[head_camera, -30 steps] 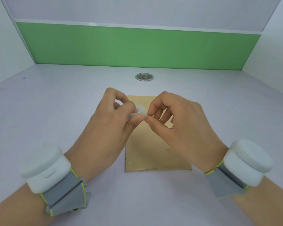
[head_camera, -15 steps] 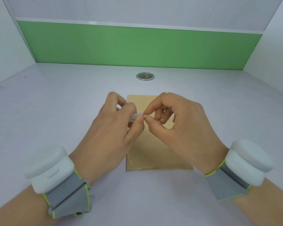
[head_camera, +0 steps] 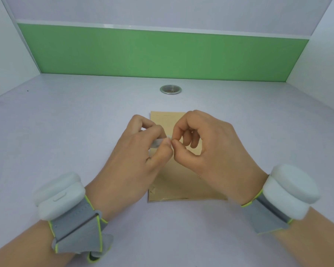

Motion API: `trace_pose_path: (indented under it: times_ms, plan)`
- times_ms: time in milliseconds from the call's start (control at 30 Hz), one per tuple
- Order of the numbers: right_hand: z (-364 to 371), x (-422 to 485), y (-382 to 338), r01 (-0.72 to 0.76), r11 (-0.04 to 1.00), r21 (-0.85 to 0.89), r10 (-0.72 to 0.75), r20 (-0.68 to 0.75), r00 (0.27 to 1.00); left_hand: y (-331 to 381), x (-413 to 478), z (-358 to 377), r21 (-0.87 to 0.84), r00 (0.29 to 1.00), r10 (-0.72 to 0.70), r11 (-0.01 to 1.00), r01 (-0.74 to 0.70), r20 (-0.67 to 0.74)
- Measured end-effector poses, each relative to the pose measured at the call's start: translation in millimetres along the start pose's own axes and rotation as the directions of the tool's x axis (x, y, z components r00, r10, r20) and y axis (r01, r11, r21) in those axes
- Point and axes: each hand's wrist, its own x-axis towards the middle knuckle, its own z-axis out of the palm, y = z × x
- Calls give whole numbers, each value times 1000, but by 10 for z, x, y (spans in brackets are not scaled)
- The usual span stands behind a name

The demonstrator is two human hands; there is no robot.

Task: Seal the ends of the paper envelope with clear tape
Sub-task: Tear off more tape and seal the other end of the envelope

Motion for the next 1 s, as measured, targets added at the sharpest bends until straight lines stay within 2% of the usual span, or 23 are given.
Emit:
trace_pose_path:
  times_ms: [200, 433, 1000]
  plan:
    - [21, -12, -35, 77, 995, -56, -78, -6, 997, 48, 21, -21, -123, 996, -78, 990, 71, -52]
    - [44, 9, -56, 196, 960, -200, -212, -61, 975, 100, 7, -58, -237, 986, -169, 958, 162, -11]
    - [149, 34, 29, 217, 941, -259, -230, -23, 973, 92, 18, -59, -88, 955, -296, 952, 293, -19]
